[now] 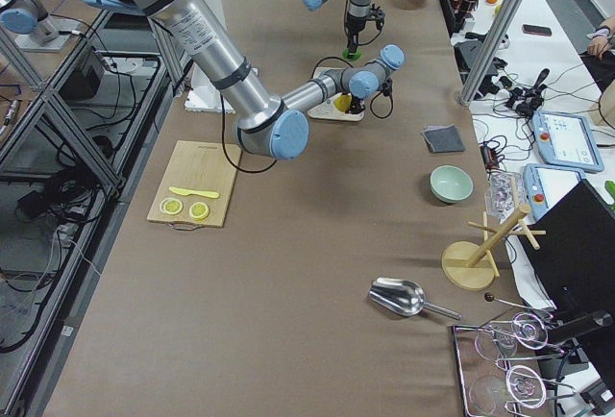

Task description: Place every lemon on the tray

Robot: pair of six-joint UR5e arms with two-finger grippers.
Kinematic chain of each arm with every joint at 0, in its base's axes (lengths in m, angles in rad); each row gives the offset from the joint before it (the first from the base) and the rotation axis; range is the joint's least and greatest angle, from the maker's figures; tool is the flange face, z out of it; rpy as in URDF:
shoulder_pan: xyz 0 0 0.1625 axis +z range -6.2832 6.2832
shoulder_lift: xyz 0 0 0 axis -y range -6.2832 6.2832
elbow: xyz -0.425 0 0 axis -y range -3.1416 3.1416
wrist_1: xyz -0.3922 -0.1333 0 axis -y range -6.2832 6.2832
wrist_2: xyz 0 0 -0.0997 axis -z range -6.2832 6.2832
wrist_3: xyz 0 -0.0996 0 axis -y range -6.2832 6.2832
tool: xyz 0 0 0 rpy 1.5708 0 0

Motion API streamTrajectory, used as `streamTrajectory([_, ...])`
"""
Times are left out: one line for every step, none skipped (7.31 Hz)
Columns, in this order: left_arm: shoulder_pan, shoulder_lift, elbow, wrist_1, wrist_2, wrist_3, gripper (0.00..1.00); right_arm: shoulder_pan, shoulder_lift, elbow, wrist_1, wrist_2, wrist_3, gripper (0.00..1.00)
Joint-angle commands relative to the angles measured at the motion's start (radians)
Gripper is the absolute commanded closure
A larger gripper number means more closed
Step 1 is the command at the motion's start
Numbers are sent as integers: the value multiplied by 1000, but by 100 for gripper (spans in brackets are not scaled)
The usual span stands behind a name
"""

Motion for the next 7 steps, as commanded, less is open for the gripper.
streamTrajectory([26,0,28,-51,25,-42,100,2,-8,-4,2,-1,-2,17])
streamTrajectory([30,1,33,-58,26,-44,100,3,-6,-11,4,-1,-1,13])
streamTrajectory([38,4,34,-59,26,-52,100,9,-3,-11,4,3,-1,7])
streamTrajectory([47,7,40,-88,26,-79,100,12,-2,-12,2,3,-1,5])
streamTrajectory([50,9,53,-107,26,-90,100,14,-1,-12,2,3,-1,5])
streamTrajectory([59,9,60,-127,28,-107,92,31,-1,-12,2,4,-1,4])
streamTrajectory([68,9,67,-153,46,-154,80,57,-1,-11,2,6,-2,1])
